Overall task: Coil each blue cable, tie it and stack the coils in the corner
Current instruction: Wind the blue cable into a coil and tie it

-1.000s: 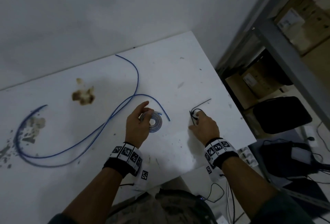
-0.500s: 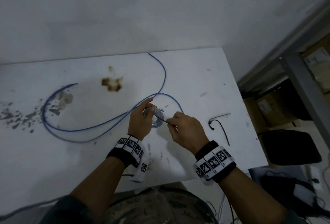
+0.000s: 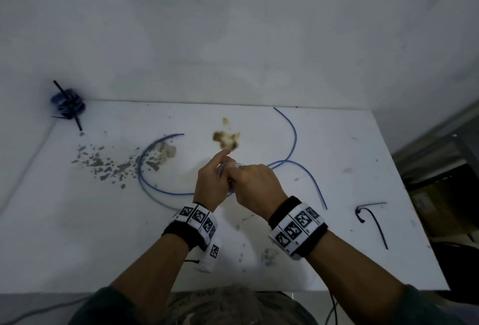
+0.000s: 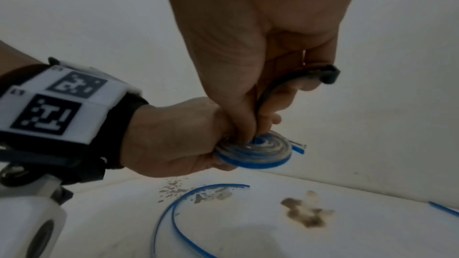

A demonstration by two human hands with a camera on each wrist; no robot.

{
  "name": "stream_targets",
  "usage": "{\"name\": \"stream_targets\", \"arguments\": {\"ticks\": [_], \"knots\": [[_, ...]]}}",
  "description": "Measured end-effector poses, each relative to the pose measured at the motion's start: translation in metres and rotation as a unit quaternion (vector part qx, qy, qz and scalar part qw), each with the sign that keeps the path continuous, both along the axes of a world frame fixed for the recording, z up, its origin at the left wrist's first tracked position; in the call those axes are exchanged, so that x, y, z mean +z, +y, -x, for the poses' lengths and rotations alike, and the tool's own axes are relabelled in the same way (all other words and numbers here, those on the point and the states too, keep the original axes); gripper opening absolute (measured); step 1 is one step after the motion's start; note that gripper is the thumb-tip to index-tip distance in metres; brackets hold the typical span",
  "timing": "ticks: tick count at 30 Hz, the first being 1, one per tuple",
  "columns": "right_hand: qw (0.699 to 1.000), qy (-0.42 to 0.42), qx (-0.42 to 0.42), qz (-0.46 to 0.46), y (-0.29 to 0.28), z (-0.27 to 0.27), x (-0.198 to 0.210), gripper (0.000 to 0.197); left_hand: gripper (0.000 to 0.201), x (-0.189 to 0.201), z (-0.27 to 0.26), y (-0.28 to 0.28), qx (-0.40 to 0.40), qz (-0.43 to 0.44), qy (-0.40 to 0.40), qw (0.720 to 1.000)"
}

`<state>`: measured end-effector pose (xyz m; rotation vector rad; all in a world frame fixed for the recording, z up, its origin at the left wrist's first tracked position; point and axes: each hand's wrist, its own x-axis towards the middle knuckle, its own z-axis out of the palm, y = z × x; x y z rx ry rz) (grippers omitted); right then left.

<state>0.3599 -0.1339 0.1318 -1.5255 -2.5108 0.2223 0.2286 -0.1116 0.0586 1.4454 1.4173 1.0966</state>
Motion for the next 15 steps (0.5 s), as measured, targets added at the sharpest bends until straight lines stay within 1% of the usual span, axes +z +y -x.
{"name": "stream_targets", "arguments": {"ticks": [1,2,5,6,7,9,10,13,15], "knots": [[1.000,0.018,0.020,0.007,0.000,0.007,-0.002,0.015,0.036,0.002,0.012,0.002,0.011,0.001,-0.009,1.000],[0.999,0.023,0.038,0.020,0.000,0.013,-0.002,0.015,0.034,0.003,0.023,0.003,0.018,-0.004,-0.013,1.000],[0.996,0.015,0.088,0.022,-0.002,0.029,-0.001,0.031,0.034,0.003,0.055,0.006,0.027,-0.017,-0.022,0.999],[0.995,0.021,0.099,0.020,-0.002,0.035,0.000,0.032,0.035,0.002,0.064,0.007,0.027,-0.013,-0.027,0.999],[0.993,0.035,0.108,0.018,-0.002,0.040,0.001,0.029,0.035,0.001,0.072,0.008,0.027,-0.008,-0.031,0.999],[0.990,0.076,0.113,0.028,-0.003,0.053,0.004,0.017,0.035,-0.001,0.086,0.009,0.028,-0.005,-0.032,0.999],[0.988,0.094,0.111,0.045,-0.003,0.060,0.006,0.014,0.034,-0.001,0.091,0.008,0.027,-0.006,-0.035,0.999],[0.984,0.115,0.107,0.088,-0.008,0.082,0.006,0.017,0.034,-0.002,0.107,0.008,0.016,-0.010,-0.044,0.999],[0.987,0.109,0.094,0.078,-0.012,0.098,0.003,0.017,0.034,-0.002,0.115,0.008,0.008,-0.004,-0.054,0.999]]}}
